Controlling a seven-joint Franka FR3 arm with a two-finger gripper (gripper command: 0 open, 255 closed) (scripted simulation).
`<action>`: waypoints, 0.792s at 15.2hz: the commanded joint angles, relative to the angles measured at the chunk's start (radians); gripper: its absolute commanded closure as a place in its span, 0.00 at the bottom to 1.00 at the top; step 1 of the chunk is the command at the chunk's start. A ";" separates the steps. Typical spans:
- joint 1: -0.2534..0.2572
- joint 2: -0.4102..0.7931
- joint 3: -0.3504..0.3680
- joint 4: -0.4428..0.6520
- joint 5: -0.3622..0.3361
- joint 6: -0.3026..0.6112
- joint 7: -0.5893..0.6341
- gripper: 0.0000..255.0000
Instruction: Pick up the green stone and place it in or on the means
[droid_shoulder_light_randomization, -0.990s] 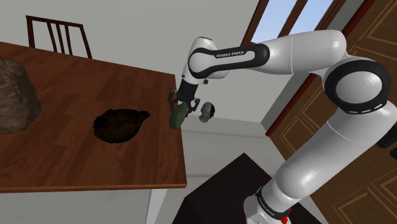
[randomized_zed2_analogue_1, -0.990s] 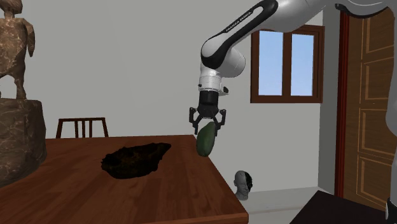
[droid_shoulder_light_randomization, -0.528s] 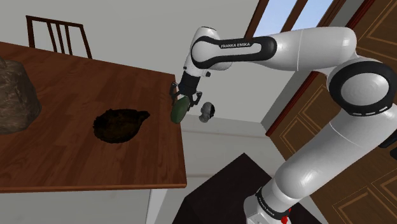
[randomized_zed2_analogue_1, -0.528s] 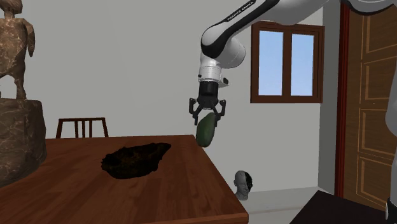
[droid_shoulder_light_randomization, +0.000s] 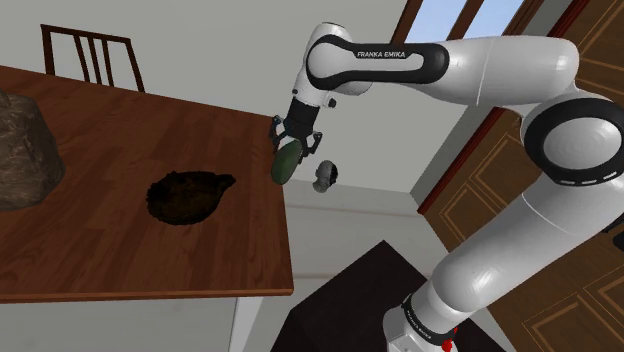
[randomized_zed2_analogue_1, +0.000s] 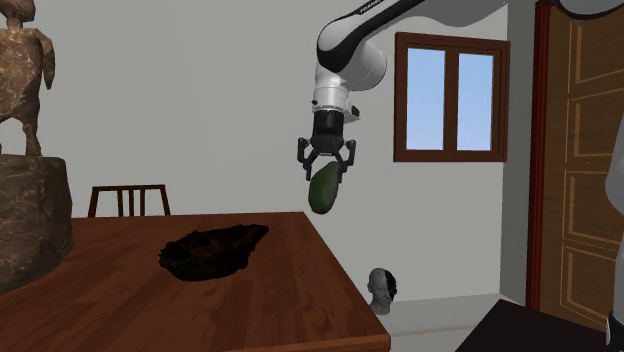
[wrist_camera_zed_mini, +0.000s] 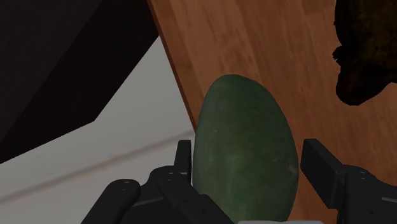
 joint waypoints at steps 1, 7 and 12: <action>-0.001 -0.004 -0.002 0.028 -0.001 -0.031 0.004 1.00; 0.046 0.088 0.046 0.150 -0.038 -0.049 0.115 1.00; 0.122 0.230 0.092 0.322 -0.108 -0.071 0.253 1.00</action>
